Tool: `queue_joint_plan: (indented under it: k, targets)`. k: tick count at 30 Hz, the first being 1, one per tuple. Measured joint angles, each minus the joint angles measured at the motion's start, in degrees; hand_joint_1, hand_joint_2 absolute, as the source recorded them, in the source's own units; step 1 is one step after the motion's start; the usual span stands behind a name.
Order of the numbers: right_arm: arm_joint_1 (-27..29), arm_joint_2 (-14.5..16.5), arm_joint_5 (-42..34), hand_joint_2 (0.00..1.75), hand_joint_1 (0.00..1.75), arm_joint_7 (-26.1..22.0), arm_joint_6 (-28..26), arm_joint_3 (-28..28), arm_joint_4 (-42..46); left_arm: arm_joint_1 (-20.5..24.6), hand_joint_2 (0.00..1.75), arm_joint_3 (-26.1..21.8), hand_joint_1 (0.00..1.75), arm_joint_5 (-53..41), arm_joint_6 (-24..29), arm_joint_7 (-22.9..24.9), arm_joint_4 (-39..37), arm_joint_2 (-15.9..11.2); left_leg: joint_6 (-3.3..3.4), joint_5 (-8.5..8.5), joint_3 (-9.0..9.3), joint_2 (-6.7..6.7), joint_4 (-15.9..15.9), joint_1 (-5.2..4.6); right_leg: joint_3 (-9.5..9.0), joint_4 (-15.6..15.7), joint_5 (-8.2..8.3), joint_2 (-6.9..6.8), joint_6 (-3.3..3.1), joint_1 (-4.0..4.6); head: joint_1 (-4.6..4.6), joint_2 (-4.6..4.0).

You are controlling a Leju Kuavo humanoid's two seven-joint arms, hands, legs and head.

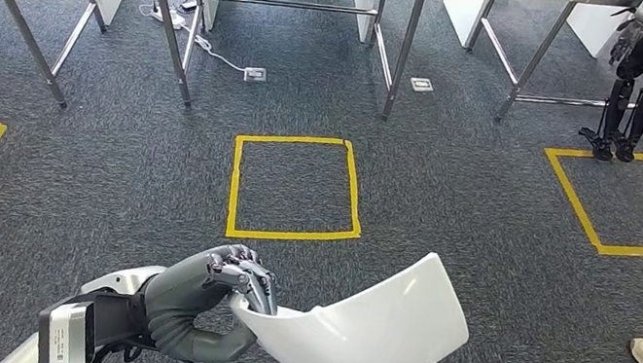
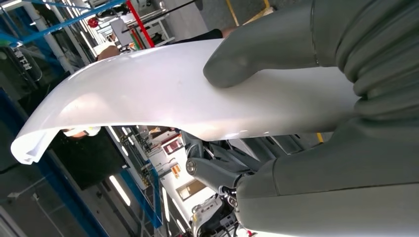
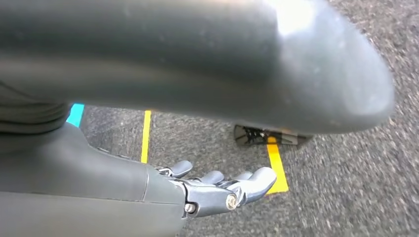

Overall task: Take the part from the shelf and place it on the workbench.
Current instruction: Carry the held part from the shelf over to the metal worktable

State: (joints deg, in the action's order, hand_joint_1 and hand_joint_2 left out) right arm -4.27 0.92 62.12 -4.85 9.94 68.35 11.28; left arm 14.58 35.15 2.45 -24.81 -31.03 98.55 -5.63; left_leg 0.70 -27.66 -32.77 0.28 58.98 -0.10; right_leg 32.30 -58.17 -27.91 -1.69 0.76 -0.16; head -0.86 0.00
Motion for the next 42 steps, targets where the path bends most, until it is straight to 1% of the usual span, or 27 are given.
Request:
queue_joint_plan:
  k: [4,7,31,36,39,41,42]
  targets:
    - [0.0,0.0,0.0,0.0,0.0,0.0,-0.1,0.0,0.0,0.2,1.75,0.0,1.75,0.0,0.0,0.3,0.0,0.2,0.33,0.0,-0.06,0.01,0.0,-0.09,-0.07,0.3,0.19,0.01,0.63,-0.08,0.02,0.0]
    - [0.0,0.0,0.0,0.0,0.0,0.0,-0.1,0.0,0.0,0.3,1.75,0.0,1.75,0.0,0.0,0.4,0.0,0.2,0.43,0.03,-0.08,0.01,0.0,-0.16,-0.05,0.3,0.26,0.0,0.84,-0.14,0.01,0.0]
    - [-0.1,0.0,0.5,0.0,0.0,-0.4,-0.4,0.0,0.0,0.7,1.75,-0.2,1.75,0.1,-0.2,0.7,-0.1,0.2,0.32,0.13,-0.08,0.01,0.0,0.03,0.02,0.3,0.27,0.0,0.85,0.06,0.01,0.0]
    - [-0.1,0.1,0.2,0.0,0.0,-0.3,-0.4,0.0,0.0,0.9,1.75,-0.2,1.75,0.1,-0.4,0.7,-0.3,0.2,0.44,0.06,-0.16,0.01,0.1,-0.23,0.05,0.3,0.36,-0.01,1.0,-0.29,0.0,0.0]
    - [-0.1,0.2,0.2,0.0,0.0,-0.1,-0.4,0.0,0.0,1.1,1.75,-0.2,1.75,0.1,-0.5,0.7,-0.5,0.2,0.68,-0.02,-0.28,-0.01,0.2,-0.42,0.06,0.3,0.39,-0.07,1.26,-0.47,-0.01,0.0]
    - [-0.2,0.3,0.1,0.0,0.0,0.0,-0.4,0.0,0.0,1.4,1.75,-0.2,1.75,0.1,-0.6,0.7,-0.6,0.2,1.09,-0.04,-0.3,-0.08,0.0,-0.47,-0.01,0.5,0.3,-0.22,1.62,-0.5,-0.01,0.0]
    - [-0.3,0.3,0.1,0.0,0.0,0.0,-0.4,0.0,0.0,1.6,1.75,-0.2,1.75,0.2,-0.6,0.7,-0.6,0.3,1.34,0.1,-0.11,-0.12,-0.4,-0.34,-0.05,0.3,0.12,-0.15,1.83,-0.55,-0.02,0.0]
